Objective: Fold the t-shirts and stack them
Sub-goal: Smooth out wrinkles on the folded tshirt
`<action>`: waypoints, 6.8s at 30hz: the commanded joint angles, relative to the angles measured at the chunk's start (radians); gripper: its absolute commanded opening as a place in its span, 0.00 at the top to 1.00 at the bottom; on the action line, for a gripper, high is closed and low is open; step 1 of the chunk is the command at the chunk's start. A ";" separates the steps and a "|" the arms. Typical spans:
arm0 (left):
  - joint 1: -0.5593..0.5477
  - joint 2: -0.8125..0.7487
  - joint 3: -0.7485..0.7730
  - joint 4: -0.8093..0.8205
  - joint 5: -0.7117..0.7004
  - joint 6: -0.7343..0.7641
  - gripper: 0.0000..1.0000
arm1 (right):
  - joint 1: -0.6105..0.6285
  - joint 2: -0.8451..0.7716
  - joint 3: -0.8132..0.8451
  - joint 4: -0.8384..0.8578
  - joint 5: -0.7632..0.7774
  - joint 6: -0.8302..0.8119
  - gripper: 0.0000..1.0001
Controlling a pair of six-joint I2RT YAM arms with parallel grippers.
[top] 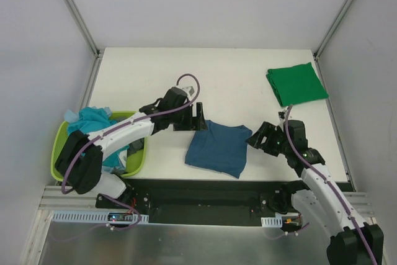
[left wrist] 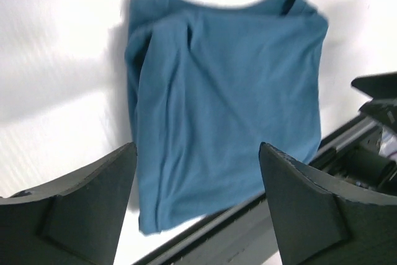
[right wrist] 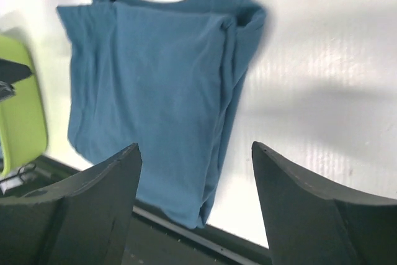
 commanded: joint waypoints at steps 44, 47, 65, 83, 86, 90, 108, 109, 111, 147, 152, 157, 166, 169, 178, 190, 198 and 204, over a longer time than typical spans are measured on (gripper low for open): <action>0.137 0.384 0.298 0.020 0.021 0.174 1.00 | -0.116 0.426 0.127 0.207 0.045 -0.075 1.00; 0.138 0.428 0.338 0.028 0.041 0.206 1.00 | -0.137 0.462 0.142 0.212 0.091 -0.078 1.00; 0.138 0.699 0.525 0.051 0.195 0.209 0.86 | -0.156 0.770 0.203 0.324 0.263 -0.067 0.93; 0.122 0.182 0.240 0.040 0.118 0.204 0.01 | -0.180 0.239 0.247 0.054 0.295 -0.075 0.00; 0.073 0.062 0.052 0.130 0.174 0.213 0.01 | -0.185 0.047 0.137 -0.009 0.224 -0.045 0.00; -0.042 -0.012 -0.122 0.228 0.213 0.311 0.01 | -0.185 -0.167 -0.023 -0.070 0.079 0.064 0.00; -0.118 0.243 -0.161 0.428 0.164 0.328 0.51 | -0.185 -0.177 -0.184 -0.146 -0.004 0.042 0.23; -0.118 0.246 -0.165 0.439 0.165 0.330 0.53 | -0.183 -0.167 -0.181 -0.146 0.010 0.035 0.25; -0.118 0.249 -0.181 0.473 0.178 0.330 0.58 | -0.183 -0.147 -0.186 -0.123 0.022 0.031 0.33; -0.119 0.131 -0.236 0.402 0.030 0.281 1.00 | -0.183 -0.114 -0.080 -0.219 -0.045 -0.090 1.00; -0.119 0.131 -0.271 0.356 0.061 0.215 1.00 | -0.183 -0.085 -0.085 -0.273 -0.051 -0.064 1.00; -0.131 0.131 -0.316 0.356 0.086 0.148 1.00 | -0.183 -0.091 -0.120 -0.310 -0.013 -0.005 0.91; -0.181 0.012 -0.282 0.222 0.014 0.161 0.40 | -0.182 -0.191 -0.044 -0.347 -0.019 -0.020 0.28; -0.182 -0.105 -0.270 0.123 -0.040 0.168 0.16 | -0.183 -0.235 0.027 -0.345 -0.008 -0.043 0.03; -0.182 -0.168 -0.058 0.112 -0.042 0.141 0.01 | -0.170 -0.145 0.076 0.047 -0.341 0.164 0.04; -0.182 0.166 -0.119 0.436 0.179 0.017 0.01 | -0.067 0.076 -0.163 0.222 -0.153 0.204 0.04; -0.184 0.174 -0.237 0.424 0.104 -0.001 0.01 | -0.093 0.140 -0.209 0.135 -0.047 0.117 0.04; -0.182 0.018 -0.238 0.402 0.092 0.032 0.01 | -0.094 0.019 -0.050 -0.001 -0.064 0.009 0.04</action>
